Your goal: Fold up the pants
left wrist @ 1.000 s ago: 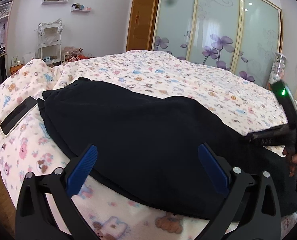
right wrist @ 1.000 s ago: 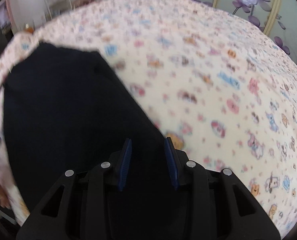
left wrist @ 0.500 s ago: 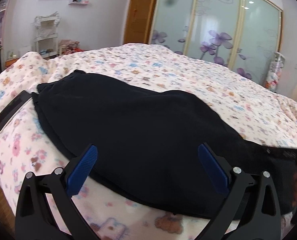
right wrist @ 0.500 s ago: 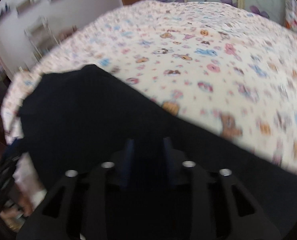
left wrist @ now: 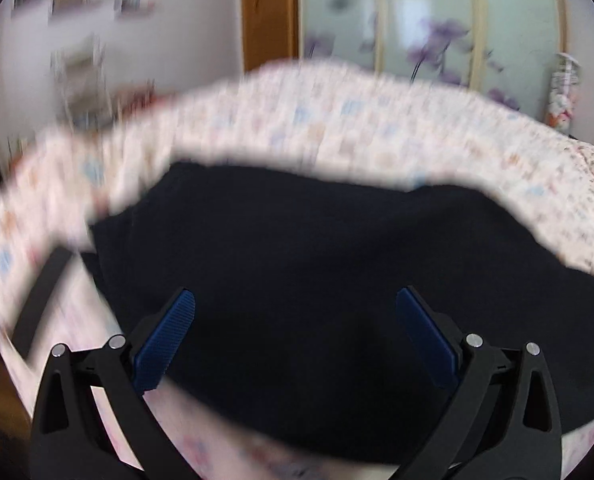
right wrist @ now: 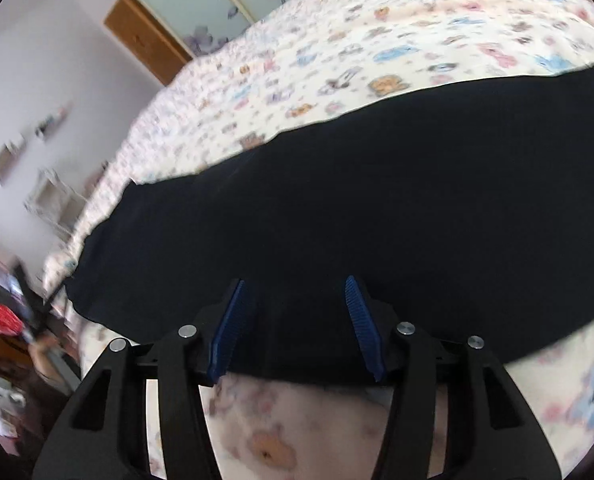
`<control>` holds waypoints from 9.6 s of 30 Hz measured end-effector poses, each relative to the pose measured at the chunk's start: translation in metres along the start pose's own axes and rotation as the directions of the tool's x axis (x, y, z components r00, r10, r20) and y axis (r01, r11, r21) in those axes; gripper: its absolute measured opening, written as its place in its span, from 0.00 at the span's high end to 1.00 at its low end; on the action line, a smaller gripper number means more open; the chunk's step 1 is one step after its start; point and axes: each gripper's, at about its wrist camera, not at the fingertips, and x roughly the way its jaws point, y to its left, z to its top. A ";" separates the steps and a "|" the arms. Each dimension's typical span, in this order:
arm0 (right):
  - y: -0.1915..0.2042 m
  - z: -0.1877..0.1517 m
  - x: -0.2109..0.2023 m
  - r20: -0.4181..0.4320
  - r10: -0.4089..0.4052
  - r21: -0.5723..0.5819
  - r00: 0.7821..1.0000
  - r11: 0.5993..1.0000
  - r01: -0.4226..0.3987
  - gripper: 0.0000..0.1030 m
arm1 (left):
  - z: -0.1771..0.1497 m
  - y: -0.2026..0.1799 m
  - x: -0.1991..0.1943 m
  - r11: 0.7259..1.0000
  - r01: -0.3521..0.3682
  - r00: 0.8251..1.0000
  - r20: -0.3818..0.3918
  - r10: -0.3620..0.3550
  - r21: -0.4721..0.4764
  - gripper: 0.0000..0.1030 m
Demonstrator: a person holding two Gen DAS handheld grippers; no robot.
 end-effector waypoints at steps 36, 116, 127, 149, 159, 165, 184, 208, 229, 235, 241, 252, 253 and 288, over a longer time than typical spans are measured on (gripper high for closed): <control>-0.178 -0.011 -0.113 0.259 -0.372 0.642 0.892 0.756 0.128 0.69 | -0.024 0.007 0.006 1.000 0.015 0.999 0.043 -0.014 -0.018 0.02; 0.151 -0.066 0.040 0.035 0.328 -0.353 0.944 0.888 -0.295 0.18 | 0.010 0.142 0.019 0.798 0.278 0.925 -0.075 -0.373 -0.535 0.02; 0.160 -0.075 0.044 0.015 0.319 -0.379 0.948 0.879 -0.289 0.16 | 0.040 0.139 0.038 0.770 0.315 0.915 -0.038 -0.402 -0.555 0.26; 0.141 -0.057 0.005 0.222 0.322 -0.282 0.920 0.925 -0.256 0.16 | 0.093 0.042 0.002 0.988 -0.059 0.998 -0.036 0.054 -0.143 0.85; 0.090 -0.034 -0.033 0.450 0.259 -0.068 0.854 0.964 -0.257 0.16 | 0.095 -0.095 -0.077 0.983 0.002 0.982 0.186 -0.036 0.181 0.86; 0.068 -0.025 -0.033 0.472 0.255 0.022 0.844 0.954 -0.300 0.16 | 0.058 -0.181 -0.113 0.919 0.109 0.957 0.211 -0.201 0.380 0.86; 0.021 -0.019 -0.005 0.406 0.408 0.272 0.818 0.800 -0.534 0.09 | -0.070 -0.254 -0.123 0.725 0.322 0.891 0.064 -0.450 0.609 0.87; 0.042 0.006 0.041 0.149 0.288 0.317 0.946 0.892 -0.322 0.12 | -0.089 -0.151 -0.124 0.892 0.395 0.868 0.231 -0.440 0.219 0.02; 0.084 0.047 -0.033 0.255 0.259 0.070 0.932 0.956 -0.285 0.78 | -0.078 -0.127 -0.123 0.914 0.401 0.864 0.302 -0.402 0.069 0.02; 0.020 -0.005 0.010 0.087 0.106 0.248 0.990 0.961 -0.125 0.78 | -0.075 -0.117 -0.113 0.909 0.418 0.875 0.274 -0.399 -0.009 0.02; 0.009 -0.020 0.004 0.127 0.146 0.267 0.981 0.948 -0.176 0.78 | -0.076 -0.117 -0.113 0.918 0.397 0.884 0.272 -0.380 -0.007 0.02; 0.066 0.007 -0.047 0.313 -0.004 -0.027 0.950 1.000 0.013 0.50 | -0.068 -0.128 -0.122 0.926 0.375 0.878 0.303 -0.371 0.048 0.02; 0.073 0.012 -0.045 0.301 0.008 -0.055 0.954 0.998 0.009 0.49 | -0.063 -0.132 -0.125 0.926 0.372 0.875 0.307 -0.374 0.069 0.02; 0.062 -0.033 0.006 0.056 0.215 -0.077 0.975 0.975 -0.211 0.28 | -0.051 -0.173 -0.029 0.928 0.304 0.952 -0.088 -0.292 0.215 0.02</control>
